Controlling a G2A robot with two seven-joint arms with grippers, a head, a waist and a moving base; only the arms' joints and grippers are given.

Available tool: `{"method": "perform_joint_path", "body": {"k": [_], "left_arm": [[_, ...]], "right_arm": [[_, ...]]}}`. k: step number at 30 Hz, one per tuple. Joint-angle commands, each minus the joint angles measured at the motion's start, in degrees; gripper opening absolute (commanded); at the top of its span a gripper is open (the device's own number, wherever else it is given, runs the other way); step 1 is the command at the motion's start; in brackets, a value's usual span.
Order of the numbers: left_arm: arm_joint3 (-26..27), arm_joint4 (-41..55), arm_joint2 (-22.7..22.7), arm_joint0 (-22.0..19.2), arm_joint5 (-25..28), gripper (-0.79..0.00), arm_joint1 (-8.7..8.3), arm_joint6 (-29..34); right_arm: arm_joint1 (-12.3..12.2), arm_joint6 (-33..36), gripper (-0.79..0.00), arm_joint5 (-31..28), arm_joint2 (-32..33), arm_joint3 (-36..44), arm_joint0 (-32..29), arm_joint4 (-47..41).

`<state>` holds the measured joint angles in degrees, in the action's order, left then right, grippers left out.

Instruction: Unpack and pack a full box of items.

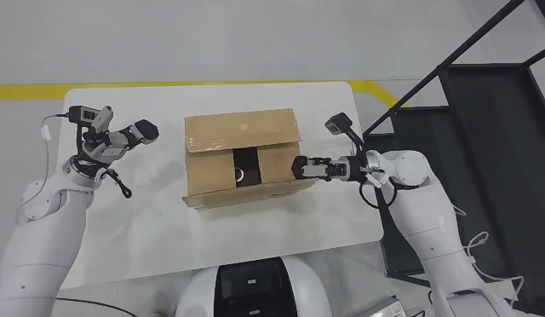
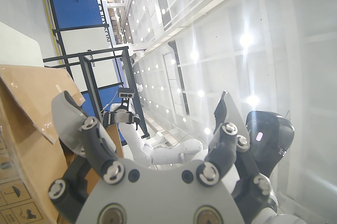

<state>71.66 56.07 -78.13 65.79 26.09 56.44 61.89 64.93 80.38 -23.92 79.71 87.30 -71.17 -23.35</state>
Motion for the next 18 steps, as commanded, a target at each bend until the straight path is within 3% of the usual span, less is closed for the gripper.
{"method": "perform_joint_path", "body": {"k": [1, 6, 9, 18], "left_arm": [[0.0, 0.0, 0.0, 0.0, 0.0, 0.0, 0.0, 0.0], [0.4, -0.1, -0.1, 0.2, -0.3, 0.0, 0.03, -0.8], [3.3, -1.5, -1.2, 1.2, -0.1, 0.0, -0.09, -1.5], [23.9, 5.3, -12.3, 9.1, -8.0, 0.0, -1.69, 8.7]], "right_arm": [[-1.0, 1.7, 0.0, 1.7, -2.2, 3.7, -1.2, 1.8], [-3.2, 1.1, 0.0, 1.1, -10.1, 6.7, -2.9, 10.2], [-4.1, -1.5, 0.0, -1.5, -14.1, 5.2, -2.5, 15.2], [-5.7, -6.9, 0.0, -6.9, -18.9, 1.6, -1.3, 22.7]]}}
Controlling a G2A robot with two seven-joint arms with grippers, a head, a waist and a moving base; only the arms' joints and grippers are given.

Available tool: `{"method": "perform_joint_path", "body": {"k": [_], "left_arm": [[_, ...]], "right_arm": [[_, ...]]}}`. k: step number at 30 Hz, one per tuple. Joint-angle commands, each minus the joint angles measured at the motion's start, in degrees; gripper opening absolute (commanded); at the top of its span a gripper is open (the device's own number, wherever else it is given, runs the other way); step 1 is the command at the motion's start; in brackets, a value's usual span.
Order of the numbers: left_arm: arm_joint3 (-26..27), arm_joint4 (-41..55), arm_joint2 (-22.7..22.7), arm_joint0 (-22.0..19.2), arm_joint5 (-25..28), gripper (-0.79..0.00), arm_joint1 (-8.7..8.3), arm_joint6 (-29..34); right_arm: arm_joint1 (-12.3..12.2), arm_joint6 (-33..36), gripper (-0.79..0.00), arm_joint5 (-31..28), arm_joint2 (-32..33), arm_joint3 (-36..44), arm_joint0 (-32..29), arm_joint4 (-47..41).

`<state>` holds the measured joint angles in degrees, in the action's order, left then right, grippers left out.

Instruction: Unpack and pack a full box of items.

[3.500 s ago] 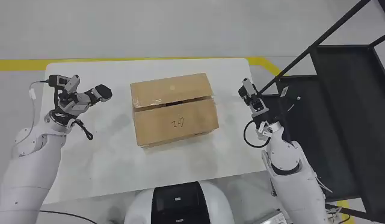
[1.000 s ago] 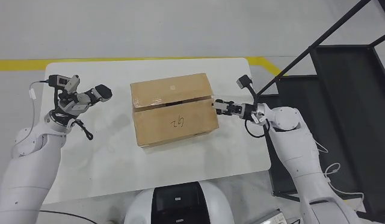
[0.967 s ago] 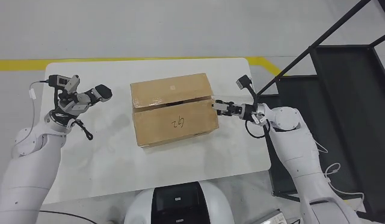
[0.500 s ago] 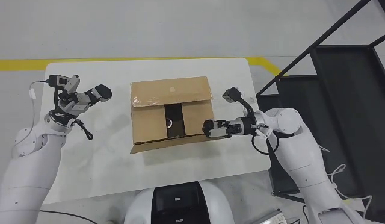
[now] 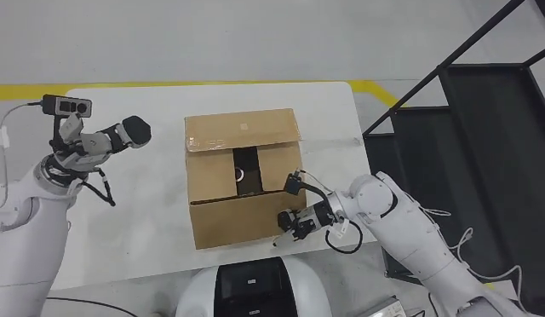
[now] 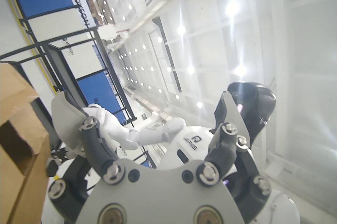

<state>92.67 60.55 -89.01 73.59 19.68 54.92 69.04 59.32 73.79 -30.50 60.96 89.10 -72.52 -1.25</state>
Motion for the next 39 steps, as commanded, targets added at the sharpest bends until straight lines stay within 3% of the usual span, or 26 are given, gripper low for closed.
{"method": "perform_joint_path", "body": {"k": [1, 5, 10, 16, 33, 35, 39], "left_arm": [[5.4, 1.5, -2.9, 3.0, -3.7, 0.0, -0.39, 3.7], [9.7, -2.0, -5.1, 7.1, -8.7, 0.0, -1.05, 11.1], [9.0, -9.8, -3.7, 9.3, -10.1, 0.0, -1.38, 15.4], [5.0, -12.3, -1.0, 8.0, -9.8, 0.0, -1.15, 14.2], [5.0, -12.7, -0.8, 8.1, -9.9, 0.0, -1.14, 13.8], [4.9, -14.8, 1.1, 8.1, -10.7, 0.0, -1.0, 12.2], [1.0, -16.1, 5.7, 4.2, -7.5, 0.0, -0.36, 13.4]], "right_arm": [[-0.3, -0.7, 0.0, -0.7, -0.3, -0.4, 0.2, 1.3], [-0.7, -2.6, 0.0, -2.3, -0.2, -1.4, 0.3, 3.8], [-0.9, -4.4, 0.0, -3.7, 0.0, -1.6, 0.0, 1.9], [-2.0, -4.7, 0.0, -4.7, 2.7, 0.2, -1.6, -6.0], [-2.0, -4.7, 0.0, -4.7, 2.7, 0.2, -1.6, -6.0], [-2.0, -4.7, 0.0, -4.7, 2.7, 0.2, -1.6, -6.0], [-2.0, -4.7, 0.0, -4.7, 2.7, 0.2, -1.6, -6.0]]}}
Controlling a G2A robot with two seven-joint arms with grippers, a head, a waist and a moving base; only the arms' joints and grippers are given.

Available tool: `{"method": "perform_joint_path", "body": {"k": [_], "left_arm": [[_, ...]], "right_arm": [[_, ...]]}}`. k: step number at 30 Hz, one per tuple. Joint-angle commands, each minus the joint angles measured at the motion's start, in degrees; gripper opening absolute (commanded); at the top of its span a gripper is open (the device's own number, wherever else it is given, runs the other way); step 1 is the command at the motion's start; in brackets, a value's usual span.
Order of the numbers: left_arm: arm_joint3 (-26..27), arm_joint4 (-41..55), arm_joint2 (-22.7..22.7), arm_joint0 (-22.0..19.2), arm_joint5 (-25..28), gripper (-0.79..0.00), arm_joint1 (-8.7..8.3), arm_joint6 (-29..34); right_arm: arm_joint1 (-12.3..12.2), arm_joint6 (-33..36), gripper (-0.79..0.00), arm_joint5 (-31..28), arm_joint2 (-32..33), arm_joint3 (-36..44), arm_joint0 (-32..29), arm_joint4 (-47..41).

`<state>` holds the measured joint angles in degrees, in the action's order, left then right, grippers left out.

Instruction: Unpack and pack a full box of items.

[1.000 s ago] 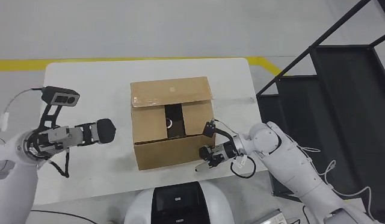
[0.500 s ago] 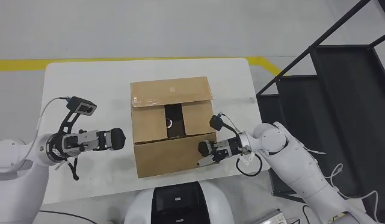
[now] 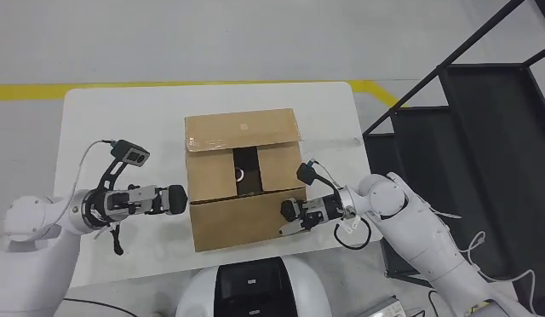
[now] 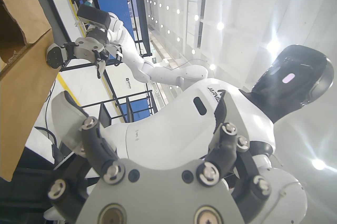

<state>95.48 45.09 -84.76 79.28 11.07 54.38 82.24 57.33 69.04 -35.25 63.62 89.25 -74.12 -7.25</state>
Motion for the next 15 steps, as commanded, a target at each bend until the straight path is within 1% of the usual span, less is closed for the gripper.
{"method": "perform_joint_path", "body": {"k": [1, 3, 4, 6, 7, 12, 15], "left_arm": [[-4.3, -2.6, 3.3, -3.6, 2.1, 0.0, 0.43, -0.1], [-7.5, -2.4, 5.9, -6.2, 2.4, 0.0, 0.91, -0.1], [-10.4, -4.4, 7.5, -8.5, 2.9, 0.0, 1.16, -0.5], [-13.6, -4.6, 9.6, -10.8, 2.7, 0.0, 1.6, -0.3], [-16.0, -5.4, 10.9, -12.5, 3.0, 0.0, 1.87, -0.2], [-23.0, -5.7, 13.9, -16.7, 5.1, 0.0, 2.76, 0.0], [-27.0, -3.2, 15.3, -19.1, 6.1, 0.0, 3.49, 0.1]], "right_arm": [[0.0, 0.0, 0.0, 0.0, 0.0, 0.0, 0.0, 0.0], [0.0, 0.0, 0.0, 0.0, 0.0, 0.0, 0.0, 0.0], [0.0, 0.0, 0.0, 0.0, 0.0, 0.0, 0.0, 0.0], [0.0, 0.0, 0.0, 0.0, 0.0, 0.0, 0.0, 0.0], [0.0, 0.0, 0.0, 0.0, 0.0, 0.0, 0.0, 0.0], [0.0, 0.0, 0.0, 0.0, 0.0, 0.0, 0.0, 0.0], [0.0, 0.0, 0.0, 0.0, 0.0, 0.0, 0.0, 0.0]]}}
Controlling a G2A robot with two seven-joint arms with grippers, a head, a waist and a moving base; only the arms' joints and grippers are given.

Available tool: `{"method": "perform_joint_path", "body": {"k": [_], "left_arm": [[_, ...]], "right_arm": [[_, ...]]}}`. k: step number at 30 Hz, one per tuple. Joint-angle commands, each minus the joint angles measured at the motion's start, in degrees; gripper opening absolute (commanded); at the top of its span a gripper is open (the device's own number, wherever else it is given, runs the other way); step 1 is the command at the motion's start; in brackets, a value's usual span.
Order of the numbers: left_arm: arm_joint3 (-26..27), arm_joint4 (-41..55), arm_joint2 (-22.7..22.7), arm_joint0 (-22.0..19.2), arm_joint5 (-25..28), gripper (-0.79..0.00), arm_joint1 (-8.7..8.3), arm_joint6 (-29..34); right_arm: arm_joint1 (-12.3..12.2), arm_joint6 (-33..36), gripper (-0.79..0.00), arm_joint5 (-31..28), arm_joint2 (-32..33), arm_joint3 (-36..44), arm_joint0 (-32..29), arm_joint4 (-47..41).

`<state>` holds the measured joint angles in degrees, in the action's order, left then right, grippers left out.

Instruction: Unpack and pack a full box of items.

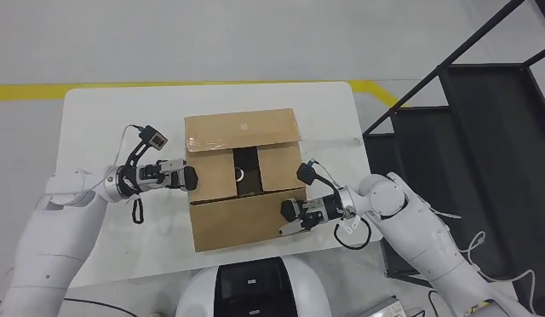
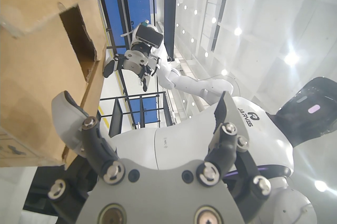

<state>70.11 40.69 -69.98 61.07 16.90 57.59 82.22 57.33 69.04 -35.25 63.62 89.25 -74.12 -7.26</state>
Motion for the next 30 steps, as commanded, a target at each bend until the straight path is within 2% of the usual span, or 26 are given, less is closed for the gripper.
{"method": "perform_joint_path", "body": {"k": [1, 3, 10, 16, 24, 30], "left_arm": [[-2.7, 2.3, 0.8, -1.6, 0.3, 0.0, 0.49, 0.2], [-4.6, 4.4, 1.2, -2.9, -0.1, 0.0, 0.88, 0.5], [-10.3, 2.6, 4.3, -7.4, -0.5, 0.0, 2.09, -1.4], [-13.1, 1.8, 6.3, -9.3, -1.7, 0.0, 2.99, -3.3], [-12.4, 15.2, 5.6, -10.6, 1.8, 0.0, 4.75, 0.3], [-14.4, 18.7, 6.9, -14.3, 2.9, 0.0, 6.4, -1.3]], "right_arm": [[0.0, 0.0, 0.0, 0.0, 0.0, 0.0, 0.0, 0.0], [0.0, 0.0, 0.0, 0.0, 0.0, 0.0, 0.0, 0.0], [0.0, 0.0, 0.0, 0.0, 0.0, 0.0, 0.0, 0.0], [0.0, 0.0, 0.0, 0.0, 0.0, 0.0, 0.0, 0.0], [0.0, 0.0, 0.0, 0.0, 0.0, 0.0, 0.0, 0.0], [0.0, 0.0, 0.0, 0.0, 0.0, 0.0, 0.0, 0.0]]}}
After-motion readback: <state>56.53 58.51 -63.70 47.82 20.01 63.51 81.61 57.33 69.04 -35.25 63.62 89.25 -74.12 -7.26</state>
